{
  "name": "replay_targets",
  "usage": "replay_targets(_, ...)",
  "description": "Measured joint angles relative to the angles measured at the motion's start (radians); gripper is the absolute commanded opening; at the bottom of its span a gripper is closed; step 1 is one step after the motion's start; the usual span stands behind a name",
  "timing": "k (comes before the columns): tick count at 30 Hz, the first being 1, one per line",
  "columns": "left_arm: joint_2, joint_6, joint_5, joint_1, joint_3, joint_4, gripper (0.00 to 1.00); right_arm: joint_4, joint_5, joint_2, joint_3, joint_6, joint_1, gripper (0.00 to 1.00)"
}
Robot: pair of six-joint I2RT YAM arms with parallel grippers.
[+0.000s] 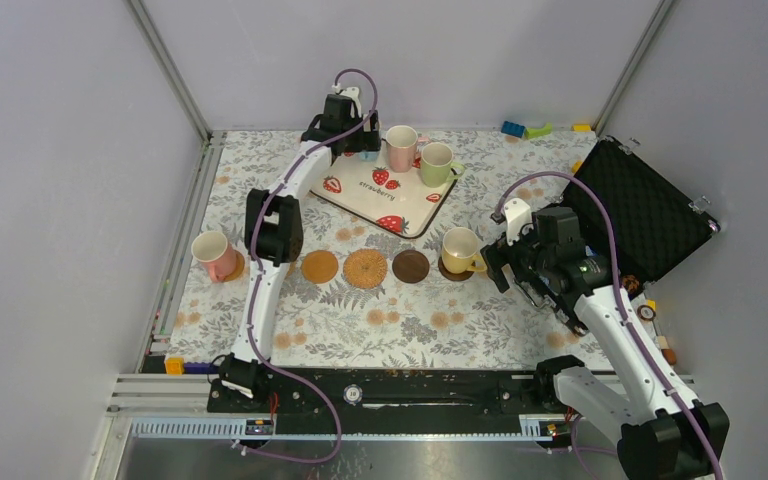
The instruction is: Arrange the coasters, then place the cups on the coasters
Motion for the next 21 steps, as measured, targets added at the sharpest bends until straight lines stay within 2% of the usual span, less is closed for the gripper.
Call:
replay_targets(4,0.005,-0.016,0.013,0.0,0.012,-0.001,0.87,0.0,0.008,0.006,0.0,-0.001,0.0,0.98)
replay_targets(11,0.015,-0.036,0.033,0.0,0.037,-0.016,0.72,0.0,0.019,0.012,0.0,-0.003,-0.001,0.98)
replay_targets(18,0.015,-0.053,0.001,0.0,0.044,-0.034,0.52,0.0,0.024,0.021,0.0,-0.008,-0.001,0.98)
replay_targets(21,0.015,-0.053,-0.011,-0.002,0.045,-0.042,0.4,0.001,0.025,0.022,0.0,-0.009,-0.001,0.98)
